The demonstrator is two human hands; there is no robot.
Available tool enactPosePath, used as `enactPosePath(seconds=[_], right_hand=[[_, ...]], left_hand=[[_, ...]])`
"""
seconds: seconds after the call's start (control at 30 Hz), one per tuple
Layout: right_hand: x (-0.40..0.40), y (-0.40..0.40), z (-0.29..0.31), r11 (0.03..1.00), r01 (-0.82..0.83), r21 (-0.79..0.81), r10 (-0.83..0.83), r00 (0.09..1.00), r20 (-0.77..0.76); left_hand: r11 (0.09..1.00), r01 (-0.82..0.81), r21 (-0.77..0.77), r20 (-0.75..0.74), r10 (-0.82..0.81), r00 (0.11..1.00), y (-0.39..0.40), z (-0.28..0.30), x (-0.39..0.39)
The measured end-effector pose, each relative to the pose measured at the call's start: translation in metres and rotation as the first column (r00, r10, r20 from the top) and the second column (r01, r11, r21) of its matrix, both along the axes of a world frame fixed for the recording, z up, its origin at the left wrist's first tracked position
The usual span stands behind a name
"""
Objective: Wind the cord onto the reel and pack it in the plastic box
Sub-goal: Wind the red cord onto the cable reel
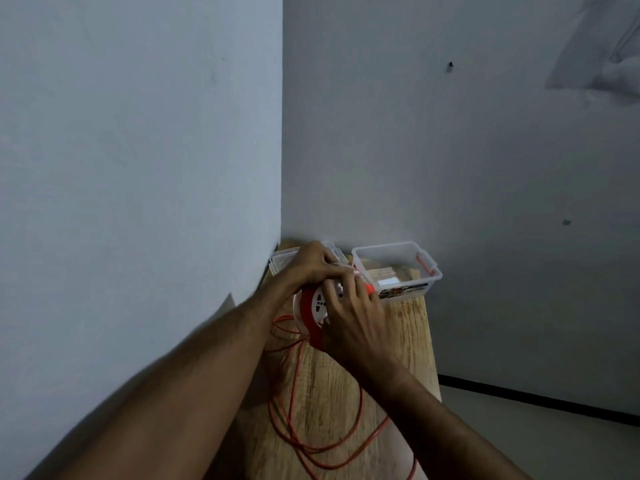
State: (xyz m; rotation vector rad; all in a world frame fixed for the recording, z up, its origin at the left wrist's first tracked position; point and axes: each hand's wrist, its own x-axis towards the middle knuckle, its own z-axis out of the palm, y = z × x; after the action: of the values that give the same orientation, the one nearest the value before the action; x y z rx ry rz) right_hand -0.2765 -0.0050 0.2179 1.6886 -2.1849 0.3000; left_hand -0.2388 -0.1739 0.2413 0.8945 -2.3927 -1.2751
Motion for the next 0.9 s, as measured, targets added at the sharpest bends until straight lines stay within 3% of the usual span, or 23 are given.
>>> enactPosePath(seconds=[0.1,0.3,0.4,0.5,0.63,0.73,0.8,0.9], right_hand=[[0.003,-0.001,-0.006,0.995,0.098,-0.018,-0.097,0.994,0.049],[0.001,-0.011,-0.008,0.997,0.083,-0.002,-0.082,0.988,0.129],[-0.005,-0.016,-0.009,0.999,0.052,0.012,-0.053,0.963,0.265],[-0.006,-0.017,-0.010,0.993,0.072,-0.094,-0.022,0.894,0.447],[-0.003,-0.017,-0.012,0.898,0.354,-0.263,-0.013,0.618,0.786],[0.004,-0.025,-0.021,0.801,0.564,-0.203,-0.042,0.391,0.919],[0.006,-0.030,-0.025,0.718,0.695,-0.053,-0.063,0.140,0.988],[0.006,-0.036,-0.023,0.636,0.748,0.192,0.075,-0.307,0.949]], left_hand=[[1.000,-0.020,-0.010,-0.004,0.020,1.000,0.003,0.004,0.000],[0.996,-0.049,-0.079,0.030,0.051,0.998,0.002,0.006,-0.001],[0.993,-0.021,-0.119,0.057,0.028,0.998,0.002,0.006,-0.002],[0.986,-0.020,-0.167,0.044,0.027,0.999,0.002,0.004,-0.001],[0.989,-0.035,-0.141,-0.022,0.033,0.999,0.003,-0.005,0.000],[0.984,-0.023,-0.175,-0.030,0.018,0.999,0.005,-0.008,-0.002],[0.977,-0.013,-0.214,-0.018,0.009,1.000,0.006,-0.009,-0.006],[0.965,-0.014,-0.260,-0.021,0.008,1.000,0.010,-0.010,-0.009]])
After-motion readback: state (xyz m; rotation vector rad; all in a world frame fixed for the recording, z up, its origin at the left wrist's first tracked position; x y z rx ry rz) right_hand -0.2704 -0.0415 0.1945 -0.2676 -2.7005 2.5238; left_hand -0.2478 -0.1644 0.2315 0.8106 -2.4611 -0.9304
